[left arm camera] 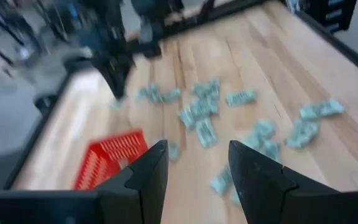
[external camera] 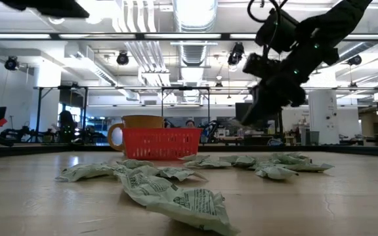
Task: Pick and place Stevia / Truvia into bins
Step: Put the gray stevia packet into the red basket
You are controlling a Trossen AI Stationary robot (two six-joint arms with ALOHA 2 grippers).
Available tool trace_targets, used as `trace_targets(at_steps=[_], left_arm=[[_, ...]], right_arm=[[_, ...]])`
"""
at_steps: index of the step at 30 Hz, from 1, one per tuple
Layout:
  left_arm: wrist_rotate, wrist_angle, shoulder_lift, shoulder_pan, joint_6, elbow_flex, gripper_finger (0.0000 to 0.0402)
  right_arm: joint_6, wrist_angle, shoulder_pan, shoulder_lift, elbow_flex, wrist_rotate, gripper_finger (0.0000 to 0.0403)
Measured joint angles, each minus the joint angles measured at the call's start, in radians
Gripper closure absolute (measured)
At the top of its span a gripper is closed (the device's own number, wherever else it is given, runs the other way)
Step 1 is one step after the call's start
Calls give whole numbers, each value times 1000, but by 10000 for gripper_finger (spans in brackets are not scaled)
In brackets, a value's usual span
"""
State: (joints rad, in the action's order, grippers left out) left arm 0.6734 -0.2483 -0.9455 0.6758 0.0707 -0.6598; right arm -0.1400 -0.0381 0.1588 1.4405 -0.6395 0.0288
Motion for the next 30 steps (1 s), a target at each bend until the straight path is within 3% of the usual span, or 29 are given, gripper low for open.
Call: trace_targets(at_steps=[6, 10, 20, 30], left_arm=[[-121, -143, -2, 0, 238, 10, 249], [-148, -164, -19, 0, 314, 32, 249], [-172, -164, -62, 0, 316, 33, 249], [-171, -162, -61, 0, 308, 33, 249]], right_arm=[[-25, -148, -6, 1, 0, -1, 394], [-26, -227, -15, 1, 0, -3, 394], [-33, -396, -41, 1, 0, -5, 394], [-37, -423, -50, 6, 0, -7, 394]])
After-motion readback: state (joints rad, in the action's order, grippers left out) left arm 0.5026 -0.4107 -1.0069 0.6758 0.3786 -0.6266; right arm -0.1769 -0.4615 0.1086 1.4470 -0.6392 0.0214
